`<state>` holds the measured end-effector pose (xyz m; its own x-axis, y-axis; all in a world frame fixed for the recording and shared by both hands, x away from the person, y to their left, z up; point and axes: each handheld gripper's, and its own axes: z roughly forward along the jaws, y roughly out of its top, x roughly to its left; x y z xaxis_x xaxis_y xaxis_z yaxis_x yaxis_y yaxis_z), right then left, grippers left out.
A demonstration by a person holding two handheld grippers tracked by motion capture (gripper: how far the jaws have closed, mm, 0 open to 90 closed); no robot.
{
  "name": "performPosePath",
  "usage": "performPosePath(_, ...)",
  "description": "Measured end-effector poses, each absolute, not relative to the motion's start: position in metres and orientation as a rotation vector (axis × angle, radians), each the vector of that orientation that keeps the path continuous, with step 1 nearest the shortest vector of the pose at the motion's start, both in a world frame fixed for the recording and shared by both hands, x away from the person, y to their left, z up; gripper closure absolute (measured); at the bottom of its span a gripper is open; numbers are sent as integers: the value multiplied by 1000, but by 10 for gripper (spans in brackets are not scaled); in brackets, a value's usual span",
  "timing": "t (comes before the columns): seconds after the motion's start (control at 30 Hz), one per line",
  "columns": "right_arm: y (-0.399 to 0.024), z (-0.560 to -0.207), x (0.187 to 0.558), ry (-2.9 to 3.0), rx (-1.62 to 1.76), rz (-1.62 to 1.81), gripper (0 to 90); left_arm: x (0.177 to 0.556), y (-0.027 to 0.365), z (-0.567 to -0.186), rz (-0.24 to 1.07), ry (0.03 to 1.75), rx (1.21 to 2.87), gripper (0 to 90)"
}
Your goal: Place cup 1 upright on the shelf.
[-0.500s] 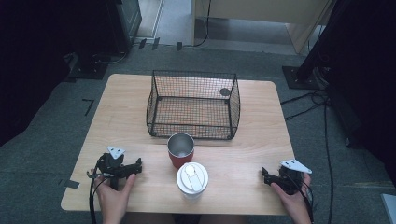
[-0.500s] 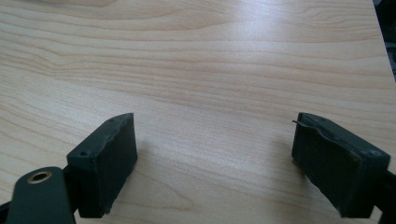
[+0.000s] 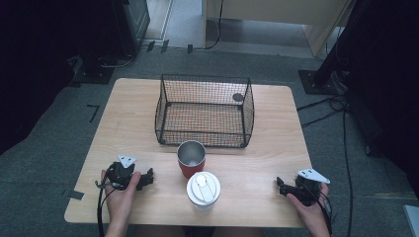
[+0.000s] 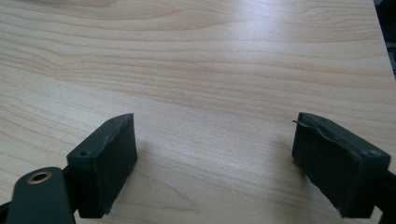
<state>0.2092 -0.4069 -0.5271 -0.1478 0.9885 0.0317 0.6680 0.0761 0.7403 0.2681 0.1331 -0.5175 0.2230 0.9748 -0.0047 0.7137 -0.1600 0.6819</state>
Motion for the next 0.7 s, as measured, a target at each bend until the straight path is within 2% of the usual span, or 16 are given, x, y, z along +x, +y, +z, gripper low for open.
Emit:
performPosePath(0.17,-407,-527,209,1872,1635,859,138,268,123,-508,607,1448,1942,0)
performPosePath(0.2,-407,-527,209,1872,1635,860,138,270,117,-502,552,1361,1948,0)
performPosePath(0.4,-407,-527,209,1871,1635,859,138,272,95,-486,451,1119,1964,1)
performPosePath(0.7,-407,-527,209,1872,1635,860,138,271,75,-479,385,949,1971,1)
